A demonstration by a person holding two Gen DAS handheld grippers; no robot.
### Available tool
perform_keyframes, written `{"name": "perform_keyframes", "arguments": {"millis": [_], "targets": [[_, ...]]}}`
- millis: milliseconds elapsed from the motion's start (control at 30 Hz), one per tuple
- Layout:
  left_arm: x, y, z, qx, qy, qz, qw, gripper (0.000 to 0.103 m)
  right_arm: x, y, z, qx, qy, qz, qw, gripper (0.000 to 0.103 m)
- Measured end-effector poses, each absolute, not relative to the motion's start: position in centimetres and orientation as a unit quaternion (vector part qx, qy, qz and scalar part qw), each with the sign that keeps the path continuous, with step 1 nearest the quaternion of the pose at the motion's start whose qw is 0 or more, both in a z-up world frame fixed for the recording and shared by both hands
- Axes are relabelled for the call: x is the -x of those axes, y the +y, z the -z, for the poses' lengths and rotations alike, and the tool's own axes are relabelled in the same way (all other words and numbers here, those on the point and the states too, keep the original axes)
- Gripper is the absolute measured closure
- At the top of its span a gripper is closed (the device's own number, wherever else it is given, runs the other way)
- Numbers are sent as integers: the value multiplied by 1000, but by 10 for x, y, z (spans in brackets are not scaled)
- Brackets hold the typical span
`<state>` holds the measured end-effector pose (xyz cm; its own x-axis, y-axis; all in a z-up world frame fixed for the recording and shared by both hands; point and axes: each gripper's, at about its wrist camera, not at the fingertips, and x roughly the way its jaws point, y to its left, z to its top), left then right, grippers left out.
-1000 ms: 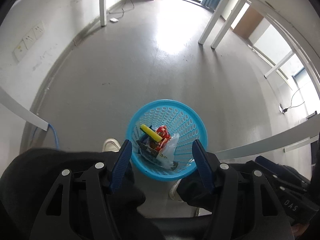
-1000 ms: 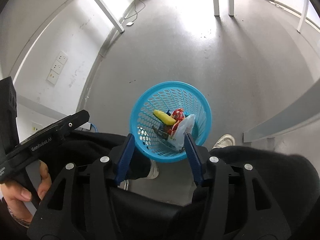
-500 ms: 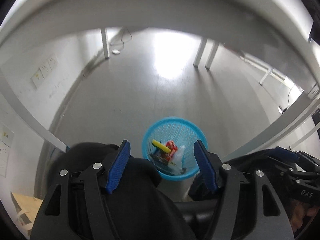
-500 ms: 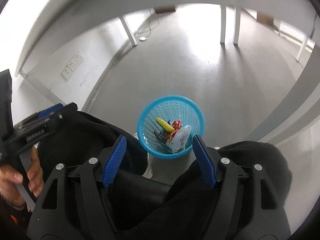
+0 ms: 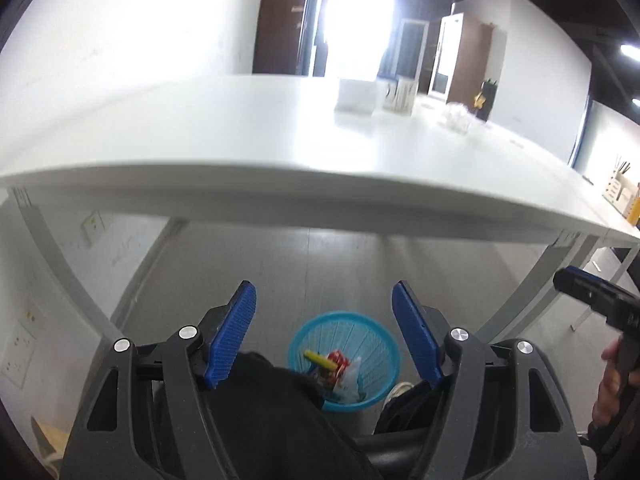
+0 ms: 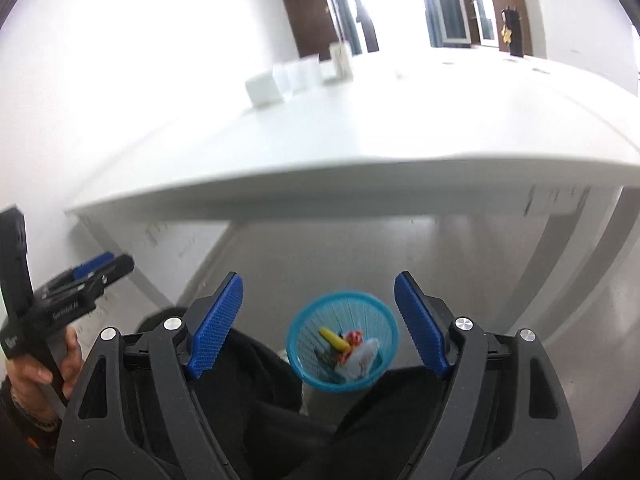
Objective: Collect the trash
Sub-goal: 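Raise both open tools back toward the cups and clear plastic on the table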
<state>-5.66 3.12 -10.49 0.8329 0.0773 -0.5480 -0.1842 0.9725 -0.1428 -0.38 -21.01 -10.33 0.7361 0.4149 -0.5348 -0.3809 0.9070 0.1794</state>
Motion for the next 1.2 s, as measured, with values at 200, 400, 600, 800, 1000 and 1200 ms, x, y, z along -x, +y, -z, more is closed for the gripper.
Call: {"name": "perform_keyframes", "arguments": {"millis": [200, 400, 600, 800, 1000, 1200], "targets": [[61, 35, 66, 92, 226, -80, 966, 28, 6, -226, 62, -33, 228, -184, 956, 20], [41, 22, 28, 55, 181, -74, 979, 25, -6, -228, 31, -23, 192, -173, 966, 14], [9, 13, 3, 34, 180, -71, 981, 17, -30, -224, 3, -14, 184, -167, 969, 9], [-18, 9, -7, 15, 183, -68, 981, 6, -52, -215, -11, 6, 187, -173, 967, 9], [-47, 14, 1, 14, 218, -50, 975, 6, -89, -203, -14, 11, 210, -176, 962, 8], [-73, 16, -4, 4, 236, -54, 970, 6, -131, -201, -26, 15, 227, -167, 959, 8]]}}
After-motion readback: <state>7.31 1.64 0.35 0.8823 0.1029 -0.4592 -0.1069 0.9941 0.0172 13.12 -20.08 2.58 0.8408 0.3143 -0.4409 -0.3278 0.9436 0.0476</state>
